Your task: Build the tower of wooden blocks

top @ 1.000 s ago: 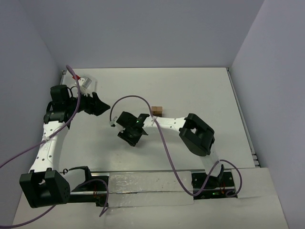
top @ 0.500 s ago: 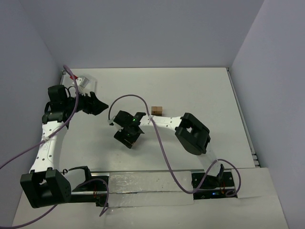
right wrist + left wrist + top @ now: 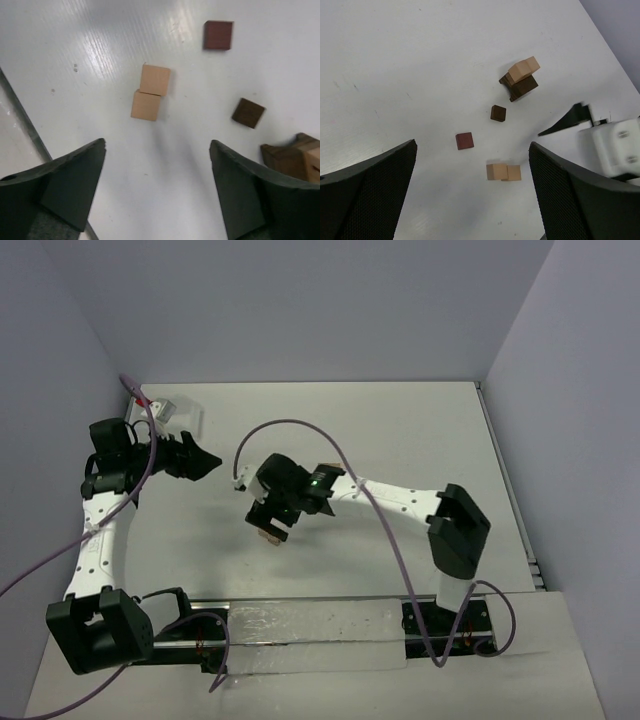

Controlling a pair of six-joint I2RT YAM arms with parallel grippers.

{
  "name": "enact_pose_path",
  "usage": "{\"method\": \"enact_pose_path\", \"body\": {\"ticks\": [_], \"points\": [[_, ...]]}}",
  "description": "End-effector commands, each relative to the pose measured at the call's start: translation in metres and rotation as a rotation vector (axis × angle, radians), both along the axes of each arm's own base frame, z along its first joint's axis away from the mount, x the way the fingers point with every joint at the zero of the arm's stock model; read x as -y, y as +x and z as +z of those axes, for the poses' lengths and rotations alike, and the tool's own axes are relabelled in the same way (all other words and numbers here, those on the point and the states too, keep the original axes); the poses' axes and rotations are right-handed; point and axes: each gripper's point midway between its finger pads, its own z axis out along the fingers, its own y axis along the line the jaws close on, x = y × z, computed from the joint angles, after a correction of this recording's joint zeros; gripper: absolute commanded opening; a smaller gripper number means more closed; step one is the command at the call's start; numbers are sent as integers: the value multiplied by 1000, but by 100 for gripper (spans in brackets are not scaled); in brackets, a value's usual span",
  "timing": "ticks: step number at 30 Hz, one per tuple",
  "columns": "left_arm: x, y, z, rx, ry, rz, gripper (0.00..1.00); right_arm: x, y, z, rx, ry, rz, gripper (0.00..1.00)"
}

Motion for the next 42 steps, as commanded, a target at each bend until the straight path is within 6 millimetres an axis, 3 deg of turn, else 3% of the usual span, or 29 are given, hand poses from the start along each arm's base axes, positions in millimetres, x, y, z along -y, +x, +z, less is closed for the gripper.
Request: {"method": "enact_pose_path", "body": {"ticks": [1,5,7,8,11,15,19,23,25,29,31,33,38,42], "points": [[2,-12,-2,10,5,5,99,29,28,39,96,98,-10,98],[25,-37,-31,-6,121,-47,99,74,66,68,125,204,-215,100],[24,-38,-43,-31,172,-24,99,96,83,79,144,241,-299,100],[33,-44,-59,-68,229,-46,99,106,86,83,133,268,-333,100],[56,-50,-75,-91,350,-114,99,144,101,88,120,299,-445,100],[69,-56,-90,-50,458,-169,99,166,96,83,137,287,-470,100],[69,-52,-92,-34,475,-160,99,168,76,74,136,310,-412,100],[79,-50,-91,-67,431,-151,99,169,76,70,121,294,-417,100],[98,-64,-105,-101,483,-210,99,168,78,70,114,295,-433,100],[109,-78,-125,-142,599,-258,99,167,79,66,93,287,-454,100],[111,-84,-141,-217,642,-293,98,168,79,63,85,280,-469,100],[114,-87,-153,-297,660,-311,90,172,77,63,92,282,-480,100],[112,-100,-178,-443,677,-306,88,178,73,61,104,269,-486,100],[110,-96,-179,-436,697,-277,91,176,73,56,94,272,-484,100]]}}
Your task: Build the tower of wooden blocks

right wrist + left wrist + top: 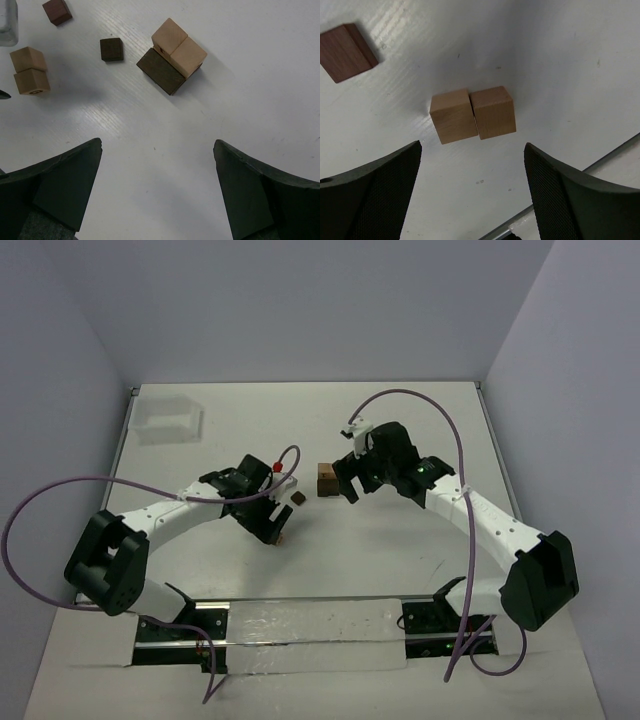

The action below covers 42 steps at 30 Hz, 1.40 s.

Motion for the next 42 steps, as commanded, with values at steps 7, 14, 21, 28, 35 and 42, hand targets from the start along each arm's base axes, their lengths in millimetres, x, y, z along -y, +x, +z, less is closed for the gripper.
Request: {"method": "enact_pose_path", "body": {"ticks": [7,14,21,28,35,42], "points": [[12,6,11,-3,-1,82,99,-7,4,9,24,39,-8,100],[19,12,5,6,27,101,99,-5,4,8,24,34,-15,100],[23,22,3,38,46,134,93,-3,4,8,28,34,-23,100],[23,24,-7,32,74,137,85,-1,5,8,36,25,-27,100],[26,20,-14,13,92,130,81,2,6,7,39,23,-34,100],[28,20,-10,22,78,135,48,6,9,8,49,18,-64,100]]}}
